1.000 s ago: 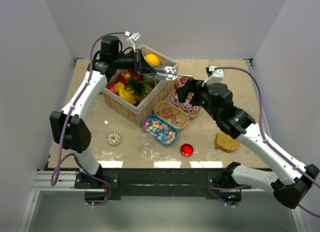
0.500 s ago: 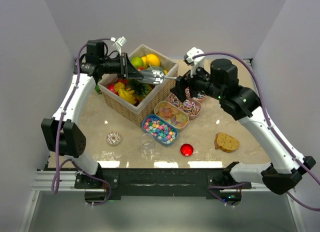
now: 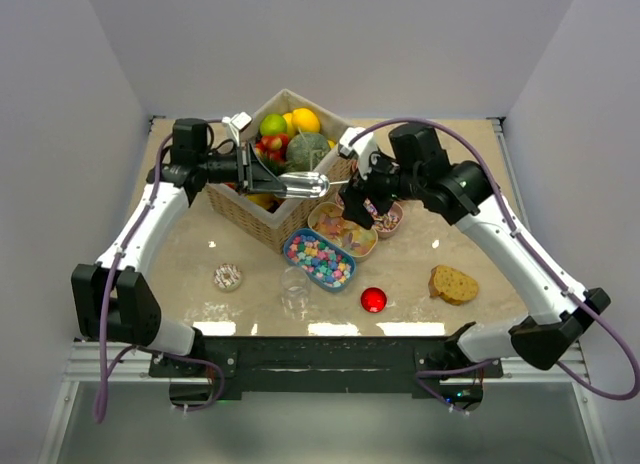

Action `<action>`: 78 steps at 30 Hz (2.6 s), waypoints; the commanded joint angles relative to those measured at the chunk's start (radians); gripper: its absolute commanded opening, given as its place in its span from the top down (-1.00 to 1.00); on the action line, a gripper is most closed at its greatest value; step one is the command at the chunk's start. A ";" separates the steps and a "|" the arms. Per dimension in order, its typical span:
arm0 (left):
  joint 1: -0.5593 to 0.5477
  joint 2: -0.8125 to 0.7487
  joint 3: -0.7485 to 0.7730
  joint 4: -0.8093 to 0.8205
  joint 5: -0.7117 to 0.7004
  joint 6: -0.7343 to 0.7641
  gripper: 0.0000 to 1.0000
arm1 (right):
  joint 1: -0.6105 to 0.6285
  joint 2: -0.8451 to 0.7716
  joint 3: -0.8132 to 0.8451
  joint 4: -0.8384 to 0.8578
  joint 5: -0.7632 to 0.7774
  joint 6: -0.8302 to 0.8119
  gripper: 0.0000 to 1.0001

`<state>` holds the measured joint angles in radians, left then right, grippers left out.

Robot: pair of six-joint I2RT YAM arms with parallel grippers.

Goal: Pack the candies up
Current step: Adjust the spatula, then scoop the fake candies from the storage box.

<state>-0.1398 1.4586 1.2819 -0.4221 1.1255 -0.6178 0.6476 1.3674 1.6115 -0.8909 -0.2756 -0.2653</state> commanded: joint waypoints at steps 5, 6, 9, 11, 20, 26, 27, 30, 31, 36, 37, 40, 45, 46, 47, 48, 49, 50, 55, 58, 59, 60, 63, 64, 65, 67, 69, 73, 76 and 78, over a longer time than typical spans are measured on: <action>-0.040 -0.052 -0.059 0.031 0.086 -0.023 1.00 | 0.000 -0.059 0.034 0.007 0.041 -0.037 -0.60; -0.047 -0.049 -0.059 0.026 0.085 -0.017 1.00 | 0.000 -0.062 0.036 0.009 0.042 -0.037 -0.60; -0.067 -0.050 -0.059 0.016 0.086 -0.002 1.00 | -0.002 -0.051 0.025 0.015 0.036 -0.035 -0.61; -0.076 -0.050 -0.056 0.016 0.094 0.004 1.00 | 0.000 -0.036 0.007 0.014 0.020 -0.031 -0.61; -0.080 -0.032 -0.023 0.036 0.115 -0.014 1.00 | 0.000 -0.054 -0.085 0.017 -0.040 -0.014 -0.20; -0.083 -0.021 -0.027 0.054 0.126 -0.036 1.00 | 0.000 -0.057 -0.114 0.038 -0.051 -0.003 -0.09; -0.084 -0.020 -0.033 0.059 0.128 -0.040 1.00 | 0.000 -0.050 -0.111 0.047 -0.062 -0.002 -0.04; -0.092 -0.014 -0.041 0.059 0.125 -0.043 1.00 | 0.000 -0.022 -0.102 0.067 -0.080 0.020 -0.01; -0.093 -0.012 -0.042 0.059 0.125 -0.045 1.00 | 0.000 -0.018 -0.101 0.075 -0.077 0.034 0.05; -0.095 -0.007 -0.059 0.049 0.114 -0.048 1.00 | 0.006 -0.008 -0.099 0.124 -0.062 0.057 0.07; -0.096 -0.004 -0.059 0.048 0.111 -0.048 1.00 | 0.007 -0.011 -0.102 0.129 -0.062 0.057 0.07; -0.096 0.000 -0.055 0.043 0.108 -0.048 1.00 | 0.009 -0.016 -0.105 0.124 -0.065 0.054 0.15; -0.095 0.019 -0.035 0.037 0.097 -0.054 1.00 | 0.007 -0.017 -0.113 0.106 -0.091 0.063 1.00; -0.092 0.023 -0.029 0.037 0.094 -0.059 0.89 | 0.009 -0.021 -0.113 0.103 -0.091 0.075 1.00; -0.087 0.029 -0.026 0.040 0.092 -0.062 0.69 | 0.009 -0.022 -0.119 0.101 -0.086 0.084 1.00; -0.084 0.032 -0.017 0.046 0.089 -0.068 0.41 | 0.009 -0.022 -0.128 0.101 -0.080 0.095 1.00; -0.081 0.032 -0.010 0.048 0.083 -0.065 0.16 | 0.007 -0.027 -0.133 0.096 -0.077 0.113 1.00; -0.073 0.035 -0.001 0.048 0.080 -0.062 -0.04 | 0.007 -0.030 -0.139 0.092 -0.077 0.123 1.00; -0.023 0.032 0.086 0.020 0.042 0.004 -0.47 | 0.007 -0.057 -0.168 0.041 -0.002 0.185 1.00; 0.003 0.042 0.146 -0.035 -0.047 0.064 -0.53 | 0.006 -0.060 -0.176 -0.008 0.029 0.215 1.00; 0.005 0.046 0.183 -0.059 -0.084 0.085 -0.53 | 0.007 -0.047 -0.179 -0.035 0.061 0.221 1.00; 0.005 0.051 0.200 -0.102 -0.151 0.125 -0.54 | 0.007 -0.036 -0.186 -0.046 0.082 0.230 1.00; 0.005 0.066 0.240 -0.144 -0.263 0.170 -0.54 | 0.007 0.034 -0.193 -0.089 0.130 0.258 1.00; 0.005 0.069 0.244 -0.150 -0.283 0.177 -0.54 | 0.007 0.059 -0.190 -0.098 0.141 0.299 1.00; 0.005 0.072 0.255 -0.162 -0.305 0.187 -0.55 | 0.007 0.080 -0.185 -0.120 0.147 0.311 1.00; 0.005 0.074 0.263 -0.179 -0.380 0.211 -0.55 | 0.006 0.145 -0.157 -0.150 0.176 0.342 1.00; 0.005 0.074 0.278 -0.205 -0.439 0.240 -0.55 | 0.007 0.201 -0.133 -0.206 0.202 0.354 1.00; 0.005 0.074 0.284 -0.222 -0.510 0.268 -0.55 | 0.006 0.242 -0.119 -0.261 0.254 0.397 1.00; 0.005 0.080 0.275 -0.219 -0.527 0.283 -0.55 | 0.004 0.248 -0.117 -0.301 0.311 0.411 1.00; 0.005 0.088 0.275 -0.221 -0.535 0.293 -0.55 | 0.006 0.246 -0.136 -0.309 0.334 0.414 1.00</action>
<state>-0.1375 1.5352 1.5223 -0.6357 0.6476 -0.3786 0.6548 1.6527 1.4380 -1.1233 -0.0299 0.1059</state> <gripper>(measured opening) 0.774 0.142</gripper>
